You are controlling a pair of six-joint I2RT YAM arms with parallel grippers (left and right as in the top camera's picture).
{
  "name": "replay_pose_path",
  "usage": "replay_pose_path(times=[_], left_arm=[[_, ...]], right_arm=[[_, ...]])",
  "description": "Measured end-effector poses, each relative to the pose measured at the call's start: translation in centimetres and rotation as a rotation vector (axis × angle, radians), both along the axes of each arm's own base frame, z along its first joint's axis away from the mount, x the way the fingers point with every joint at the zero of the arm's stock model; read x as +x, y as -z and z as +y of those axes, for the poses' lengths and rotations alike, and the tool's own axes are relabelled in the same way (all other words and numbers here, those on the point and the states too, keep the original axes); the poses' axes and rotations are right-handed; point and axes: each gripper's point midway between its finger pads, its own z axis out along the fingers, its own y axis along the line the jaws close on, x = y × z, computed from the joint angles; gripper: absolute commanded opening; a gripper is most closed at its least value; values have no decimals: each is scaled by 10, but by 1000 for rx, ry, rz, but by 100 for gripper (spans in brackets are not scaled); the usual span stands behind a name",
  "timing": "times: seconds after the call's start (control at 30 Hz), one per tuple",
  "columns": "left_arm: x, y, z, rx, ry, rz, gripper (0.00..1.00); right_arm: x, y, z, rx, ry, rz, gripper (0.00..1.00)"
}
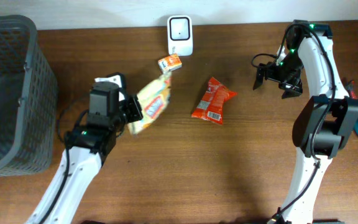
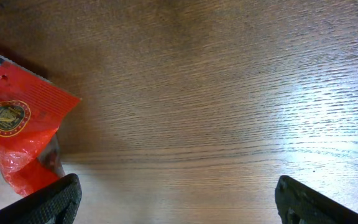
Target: Scan the item barcode
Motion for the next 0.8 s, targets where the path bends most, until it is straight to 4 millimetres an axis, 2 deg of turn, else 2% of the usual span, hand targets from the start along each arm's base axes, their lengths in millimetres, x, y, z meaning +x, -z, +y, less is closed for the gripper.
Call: replay_pose_path(times=[0.1, 0.23, 0.3, 0.47, 0.57, 0.67, 0.8], left_arm=[[3, -9, 26, 171, -51, -59, 0], [1, -7, 57, 365, -157, -54, 0], [2, 0, 67, 450, -199, -32, 0], [3, 29, 78, 672, -259, 45, 0], [1, 41, 74, 794, -270, 66, 0], [-2, 47, 58, 860, -238, 59, 0], [-7, 43, 17, 883, -152, -7, 0]], right_arm=[[0, 0, 0, 0, -1, 0, 98], [0, 0, 0, 0, 0, 0, 98], [0, 0, 0, 0, 0, 0, 98], [0, 0, 0, 0, 0, 0, 98], [0, 0, 0, 0, 0, 0, 98], [0, 0, 0, 0, 0, 0, 99], [0, 0, 0, 0, -1, 0, 98]])
